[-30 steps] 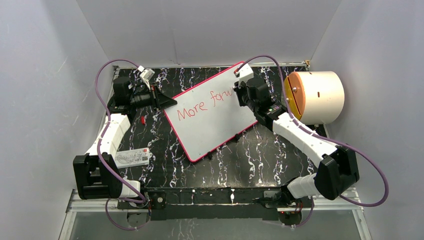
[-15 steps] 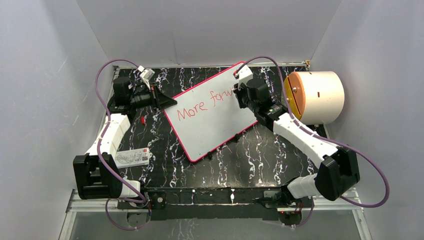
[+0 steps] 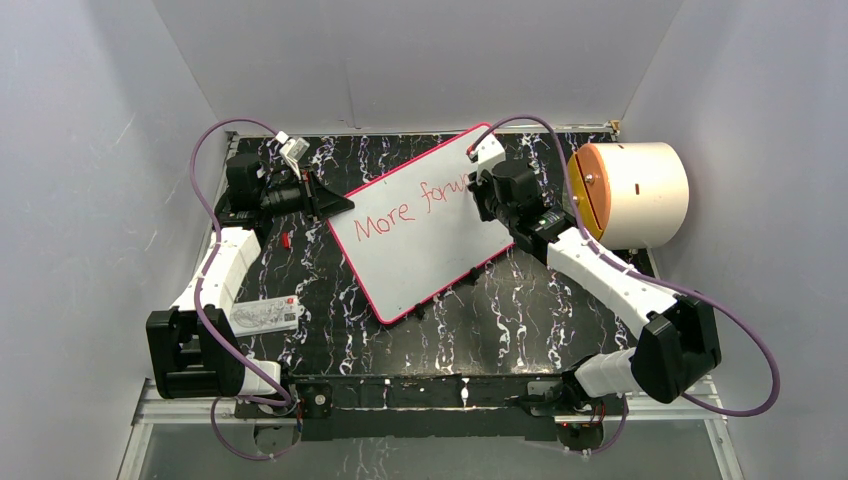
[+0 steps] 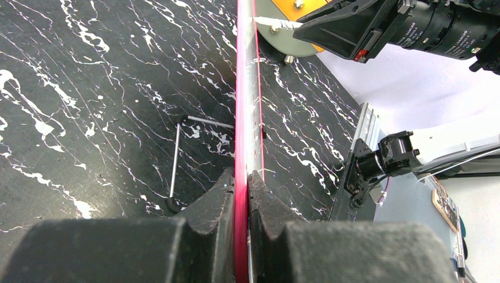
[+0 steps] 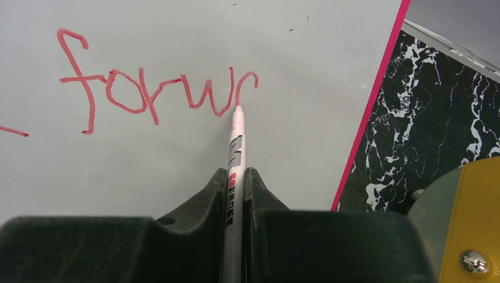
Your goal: Write a sentence on the whiteboard
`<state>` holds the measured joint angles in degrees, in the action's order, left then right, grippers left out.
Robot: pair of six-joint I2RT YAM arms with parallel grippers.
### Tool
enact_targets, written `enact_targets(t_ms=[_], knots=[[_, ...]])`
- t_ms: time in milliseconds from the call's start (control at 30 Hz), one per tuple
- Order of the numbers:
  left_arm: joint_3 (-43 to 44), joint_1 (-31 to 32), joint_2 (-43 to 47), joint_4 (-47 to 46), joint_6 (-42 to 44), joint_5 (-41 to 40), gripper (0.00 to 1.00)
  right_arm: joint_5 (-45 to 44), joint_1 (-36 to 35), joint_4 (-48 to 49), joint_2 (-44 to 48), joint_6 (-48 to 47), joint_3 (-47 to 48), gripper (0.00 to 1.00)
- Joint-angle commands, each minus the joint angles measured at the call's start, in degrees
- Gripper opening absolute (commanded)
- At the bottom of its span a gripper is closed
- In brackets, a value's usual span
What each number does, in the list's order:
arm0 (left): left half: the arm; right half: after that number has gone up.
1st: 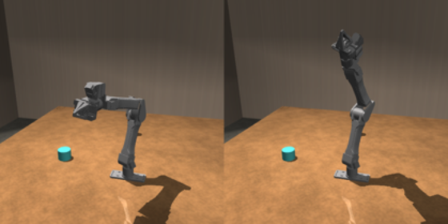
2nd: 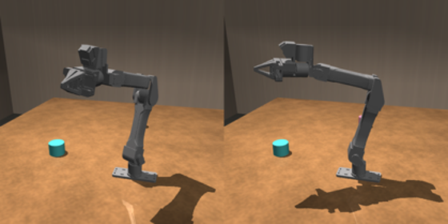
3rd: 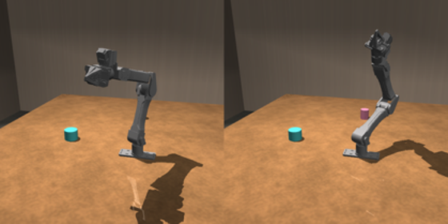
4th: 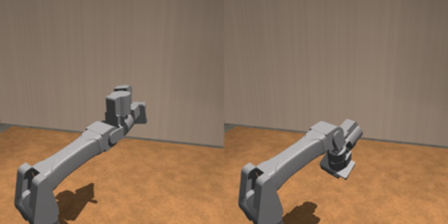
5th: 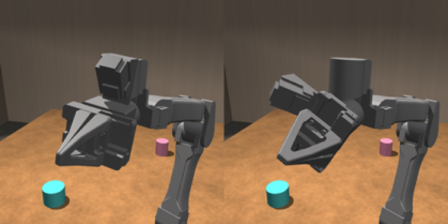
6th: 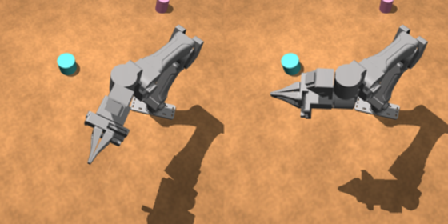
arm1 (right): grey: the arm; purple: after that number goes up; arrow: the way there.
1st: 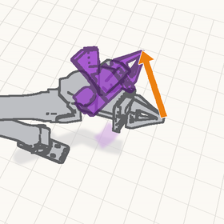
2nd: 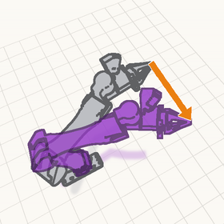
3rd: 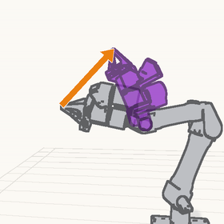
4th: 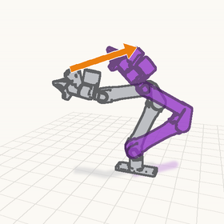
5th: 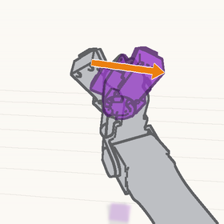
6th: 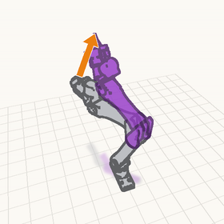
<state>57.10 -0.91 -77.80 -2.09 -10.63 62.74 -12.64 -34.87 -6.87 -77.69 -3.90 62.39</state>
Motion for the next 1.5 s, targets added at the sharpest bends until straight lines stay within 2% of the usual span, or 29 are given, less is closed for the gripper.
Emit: enact_targets(t_ms=[0,667,1467], knots=[[-2.18,2.11,-2.44,7.10,3.86,-3.33,0.00,-1.59,0.01,0.28,0.26,-0.37,-0.29,0.00],[-2.15,2.14,-2.44,7.10,3.87,-2.97,0.00,-2.43,0.71,5.43,-1.16,-0.92,2.65,0.00],[-2.17,2.07,-2.53,7.10,3.87,-3.23,0.00,-0.91,0.72,5.96,-1.76,-0.54,3.17,0.00]])
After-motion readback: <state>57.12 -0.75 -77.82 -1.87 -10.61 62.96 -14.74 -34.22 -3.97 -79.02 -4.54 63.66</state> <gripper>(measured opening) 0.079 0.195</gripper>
